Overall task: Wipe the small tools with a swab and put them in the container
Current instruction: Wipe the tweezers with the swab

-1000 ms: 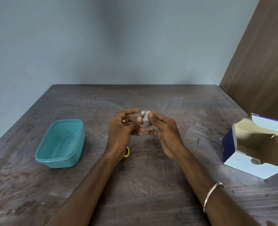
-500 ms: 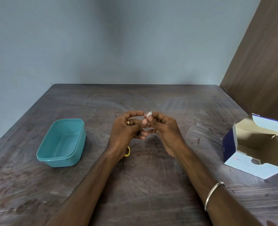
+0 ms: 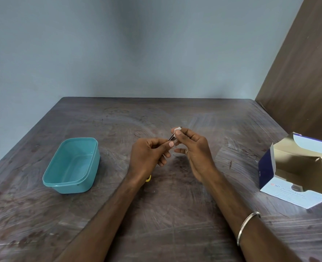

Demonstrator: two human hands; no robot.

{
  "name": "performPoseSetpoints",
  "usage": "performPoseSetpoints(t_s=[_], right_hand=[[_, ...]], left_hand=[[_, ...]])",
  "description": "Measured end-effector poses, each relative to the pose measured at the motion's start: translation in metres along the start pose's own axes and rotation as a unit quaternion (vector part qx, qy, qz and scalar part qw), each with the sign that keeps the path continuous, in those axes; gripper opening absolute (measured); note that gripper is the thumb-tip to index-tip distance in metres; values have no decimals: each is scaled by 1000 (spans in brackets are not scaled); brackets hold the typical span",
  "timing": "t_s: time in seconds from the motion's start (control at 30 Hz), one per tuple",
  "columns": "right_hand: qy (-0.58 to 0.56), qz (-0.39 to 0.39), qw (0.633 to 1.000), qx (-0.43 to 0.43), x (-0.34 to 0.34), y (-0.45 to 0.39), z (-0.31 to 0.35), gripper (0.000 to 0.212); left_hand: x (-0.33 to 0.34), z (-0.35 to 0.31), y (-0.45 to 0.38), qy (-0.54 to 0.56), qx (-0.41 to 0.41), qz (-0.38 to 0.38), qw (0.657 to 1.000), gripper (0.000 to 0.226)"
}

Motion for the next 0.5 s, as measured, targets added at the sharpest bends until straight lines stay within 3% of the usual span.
performPoseSetpoints(t_s=[0.33,0.5], right_hand=[[28,-6,1000,3,2,2,1,19],[17,-7,1000,-5,4,4,1,12]], left_hand=[[-3,0,1,-62,51,-56,995,12],[-1,3,1,-121,86,-71,986,12]])
Point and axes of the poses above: each hand's wrist, its own y-axis away from the middle knuckle, its own x-axis out of the palm, z = x × y, the point moved 2 cm from there along -y, towards the middle knuckle, and after that the axes turned 11 degrees about y, right-handed, at the moved point
